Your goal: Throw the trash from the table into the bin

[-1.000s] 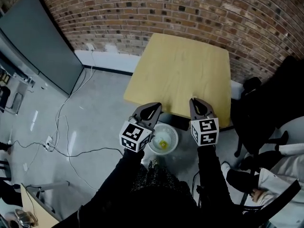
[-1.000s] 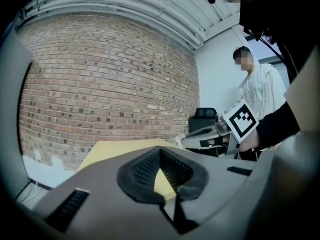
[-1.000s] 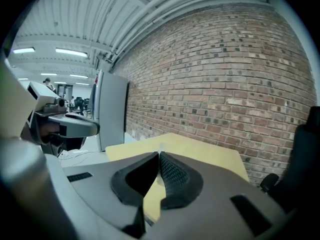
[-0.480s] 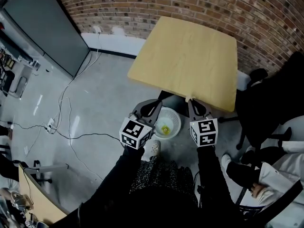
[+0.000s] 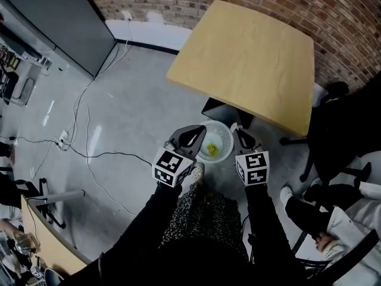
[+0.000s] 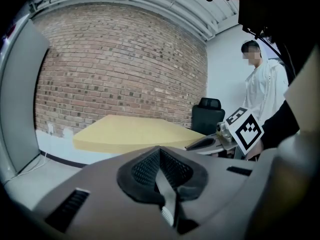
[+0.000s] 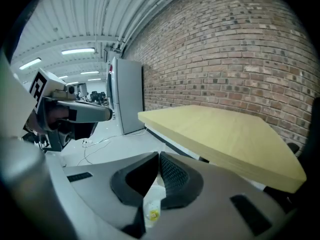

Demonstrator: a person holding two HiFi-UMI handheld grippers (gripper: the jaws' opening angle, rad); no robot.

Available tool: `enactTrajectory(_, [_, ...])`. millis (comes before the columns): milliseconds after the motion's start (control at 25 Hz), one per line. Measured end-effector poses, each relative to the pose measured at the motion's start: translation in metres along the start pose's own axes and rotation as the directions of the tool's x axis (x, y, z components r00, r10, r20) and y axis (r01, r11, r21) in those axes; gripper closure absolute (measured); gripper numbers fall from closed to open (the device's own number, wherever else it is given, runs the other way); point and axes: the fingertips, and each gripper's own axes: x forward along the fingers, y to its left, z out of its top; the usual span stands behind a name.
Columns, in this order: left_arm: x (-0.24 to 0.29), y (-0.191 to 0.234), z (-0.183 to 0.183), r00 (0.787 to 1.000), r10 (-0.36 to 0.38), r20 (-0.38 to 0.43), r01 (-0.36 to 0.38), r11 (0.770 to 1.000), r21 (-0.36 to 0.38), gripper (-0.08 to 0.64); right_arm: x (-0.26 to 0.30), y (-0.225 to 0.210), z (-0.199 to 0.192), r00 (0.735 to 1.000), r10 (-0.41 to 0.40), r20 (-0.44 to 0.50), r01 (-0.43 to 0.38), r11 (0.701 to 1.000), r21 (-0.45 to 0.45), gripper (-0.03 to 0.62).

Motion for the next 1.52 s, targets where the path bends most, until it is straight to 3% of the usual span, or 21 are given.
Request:
enactTrajectory(400, [0.017,0.032,-0.06,0.997,-0.015,-0.07,0.014,1.0,-0.025,0.56,0.041,0.001,-0.053,0.998,0.009,-0.067,-0.006,0.999,0.039,0.575])
enactTrajectory(880, [0.033,0.041,-0.142,0.985,-0.067,-0.161,0.057,0.996,-0.067,0.56,0.089,0.019,-0.14,0.986,0.017,-0.165,0.004,0.993,0.121,0.575])
enactTrajectory(1520, [0.077,0.065,-0.204,0.97,-0.111,-0.217,0.099,0.993,-0.065,0.56,0.155,0.027,-0.221,0.966,0.053,-0.254,-0.013,0.988,0.157,0.574])
